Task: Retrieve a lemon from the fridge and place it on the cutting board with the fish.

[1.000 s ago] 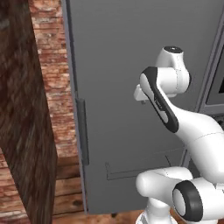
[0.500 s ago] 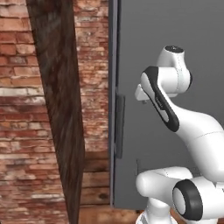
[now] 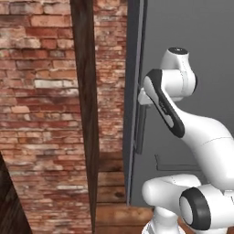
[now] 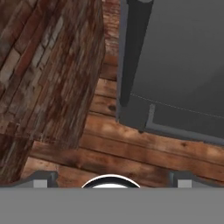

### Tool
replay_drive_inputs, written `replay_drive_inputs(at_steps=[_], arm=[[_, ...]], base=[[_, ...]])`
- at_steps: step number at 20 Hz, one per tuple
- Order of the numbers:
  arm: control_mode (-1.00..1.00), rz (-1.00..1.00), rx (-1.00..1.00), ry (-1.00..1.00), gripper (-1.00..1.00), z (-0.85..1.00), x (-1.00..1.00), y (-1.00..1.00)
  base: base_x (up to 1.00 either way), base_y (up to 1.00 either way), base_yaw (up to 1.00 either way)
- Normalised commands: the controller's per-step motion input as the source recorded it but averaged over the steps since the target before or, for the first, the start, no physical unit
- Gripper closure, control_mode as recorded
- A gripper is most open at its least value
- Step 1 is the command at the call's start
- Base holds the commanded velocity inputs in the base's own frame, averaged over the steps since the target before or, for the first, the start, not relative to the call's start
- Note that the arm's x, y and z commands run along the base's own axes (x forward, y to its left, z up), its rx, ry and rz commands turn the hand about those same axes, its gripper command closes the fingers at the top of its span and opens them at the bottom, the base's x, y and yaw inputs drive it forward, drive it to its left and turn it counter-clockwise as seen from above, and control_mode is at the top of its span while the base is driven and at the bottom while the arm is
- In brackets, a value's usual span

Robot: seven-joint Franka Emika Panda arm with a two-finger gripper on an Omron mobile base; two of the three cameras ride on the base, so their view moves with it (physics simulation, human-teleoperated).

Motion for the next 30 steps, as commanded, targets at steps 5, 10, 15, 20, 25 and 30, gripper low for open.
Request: replay_drive_inputs(at_steps=[5,10,15,20,25,30], arm=[[1.0,0.0,0.0,0.0,-1.0,0.0,0.0,0.0],[1.0,0.0,0.0,0.0,-1.0,0.0,0.0,0.0],[1.0,0.0,0.0,0.0,-1.0,0.0,0.0,0.0],[1.0,0.0,0.0,0.0,-1.0,0.0,0.0,0.0],[1.0,0.0,0.0,0.0,-1.0,0.0,0.0,0.0],[1.0,0.0,0.0,0.0,-1.0,0.0,0.0,0.0]], base=[[-0.29,0.22,-0.23],[-0.13,0.23,-0.29],[0.0,0.49,-0.09],[-0.02,0.3,-0.14],[-0.13,0.08,-0.29],[-0.02,0.35,-0.34]])
